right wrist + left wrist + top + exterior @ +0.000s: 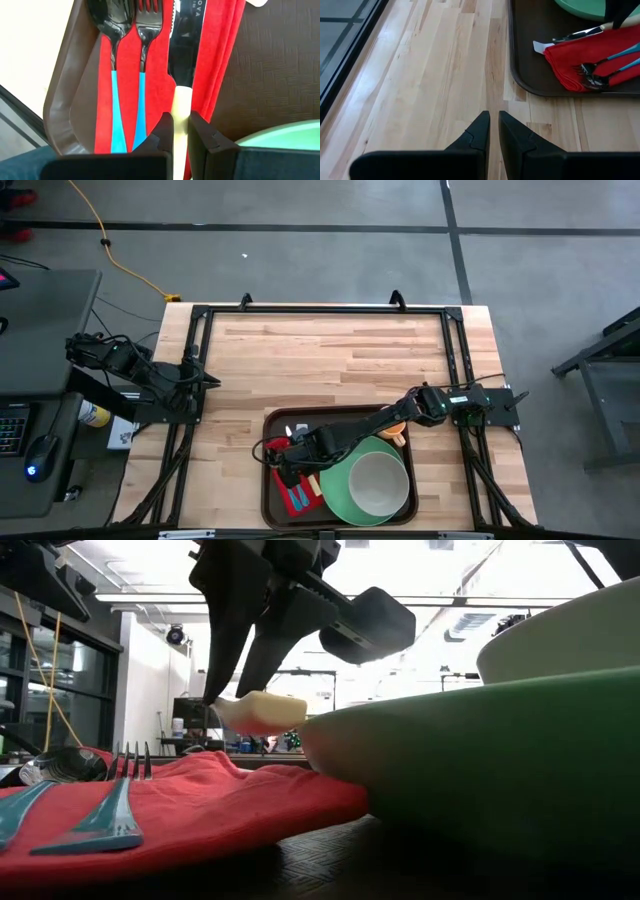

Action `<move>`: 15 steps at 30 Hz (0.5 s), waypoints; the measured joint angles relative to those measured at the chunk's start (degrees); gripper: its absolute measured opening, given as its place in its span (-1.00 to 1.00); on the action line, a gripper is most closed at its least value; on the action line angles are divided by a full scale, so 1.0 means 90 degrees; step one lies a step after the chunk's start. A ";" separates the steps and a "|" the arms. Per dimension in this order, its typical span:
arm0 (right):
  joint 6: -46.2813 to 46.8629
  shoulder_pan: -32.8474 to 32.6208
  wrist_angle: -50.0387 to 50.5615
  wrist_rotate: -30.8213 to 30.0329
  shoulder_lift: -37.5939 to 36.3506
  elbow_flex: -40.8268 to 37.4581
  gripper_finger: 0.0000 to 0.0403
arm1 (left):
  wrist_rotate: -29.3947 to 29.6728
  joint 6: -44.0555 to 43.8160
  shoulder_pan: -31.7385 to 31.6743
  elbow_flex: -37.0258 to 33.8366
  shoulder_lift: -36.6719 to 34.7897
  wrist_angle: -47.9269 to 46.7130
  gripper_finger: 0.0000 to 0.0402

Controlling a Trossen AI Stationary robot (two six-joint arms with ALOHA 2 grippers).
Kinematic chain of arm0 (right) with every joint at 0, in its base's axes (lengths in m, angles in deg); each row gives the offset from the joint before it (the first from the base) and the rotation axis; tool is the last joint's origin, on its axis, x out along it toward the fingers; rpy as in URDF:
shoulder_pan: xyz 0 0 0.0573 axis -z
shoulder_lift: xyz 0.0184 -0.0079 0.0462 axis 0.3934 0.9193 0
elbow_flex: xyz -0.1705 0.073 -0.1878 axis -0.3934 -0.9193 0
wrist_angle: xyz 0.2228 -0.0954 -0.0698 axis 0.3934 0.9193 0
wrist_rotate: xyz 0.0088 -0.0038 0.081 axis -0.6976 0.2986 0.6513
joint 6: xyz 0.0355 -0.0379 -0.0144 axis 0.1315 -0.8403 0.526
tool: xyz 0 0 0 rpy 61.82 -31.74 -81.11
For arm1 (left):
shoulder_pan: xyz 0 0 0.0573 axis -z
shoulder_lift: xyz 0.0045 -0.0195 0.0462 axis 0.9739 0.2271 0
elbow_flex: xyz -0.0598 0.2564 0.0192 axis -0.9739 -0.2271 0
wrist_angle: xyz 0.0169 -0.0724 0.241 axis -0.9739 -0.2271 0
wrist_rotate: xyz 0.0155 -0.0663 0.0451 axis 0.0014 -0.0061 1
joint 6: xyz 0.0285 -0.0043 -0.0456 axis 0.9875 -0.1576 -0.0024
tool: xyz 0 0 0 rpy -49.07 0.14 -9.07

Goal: Set up tray
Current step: Adjust the yellow knife on the red napkin

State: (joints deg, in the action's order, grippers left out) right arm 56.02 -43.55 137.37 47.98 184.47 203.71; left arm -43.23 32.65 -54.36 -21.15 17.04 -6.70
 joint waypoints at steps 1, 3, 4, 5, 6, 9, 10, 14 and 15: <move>0.0002 0.0000 -0.0005 -0.0016 0.0000 0.0000 -0.97 | 0.0006 0.0000 -0.0001 0.0000 0.0001 0.0000 -0.67; 0.0005 0.0000 -0.0029 -0.0029 0.0002 0.0000 -0.97 | 0.0013 0.0000 0.0000 0.0001 0.0000 0.0000 -0.67; 0.0005 0.0000 -0.0045 -0.0026 0.0004 0.0000 -0.97 | 0.0013 0.0000 0.0002 0.0000 0.0000 0.0000 -0.67; 0.0006 0.0000 -0.0069 -0.0023 0.0035 0.0001 -0.97 | 0.0013 0.0000 0.0002 0.0002 0.0000 0.0000 -0.67; 0.0008 0.0000 -0.0095 0.0004 0.0064 0.0005 -0.97 | 0.0013 0.0000 -0.0001 0.0000 0.0000 0.0000 -0.67; 0.0016 -0.0002 -0.0130 0.0180 0.0189 0.0000 -0.97 | 0.0015 0.0000 0.0001 0.0001 0.0000 0.0000 -0.67; 0.0031 0.0000 -0.0150 0.0235 0.0213 -0.0002 -0.97 | 0.0015 0.0000 -0.0001 0.0002 0.0000 0.0002 -0.67; 0.0120 -0.0002 -0.0132 0.0144 0.0216 -0.0002 -0.97 | 0.0013 0.0000 0.0001 0.0002 0.0000 0.0002 -0.67; 0.0125 -0.0002 -0.0144 0.0154 0.0216 -0.0002 -0.97 | 0.0013 0.0000 0.0001 0.0002 0.0002 0.0001 -0.67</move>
State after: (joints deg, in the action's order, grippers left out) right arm 57.14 -43.57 136.08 49.37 186.41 203.69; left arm -43.12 32.65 -54.35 -21.13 17.06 -6.69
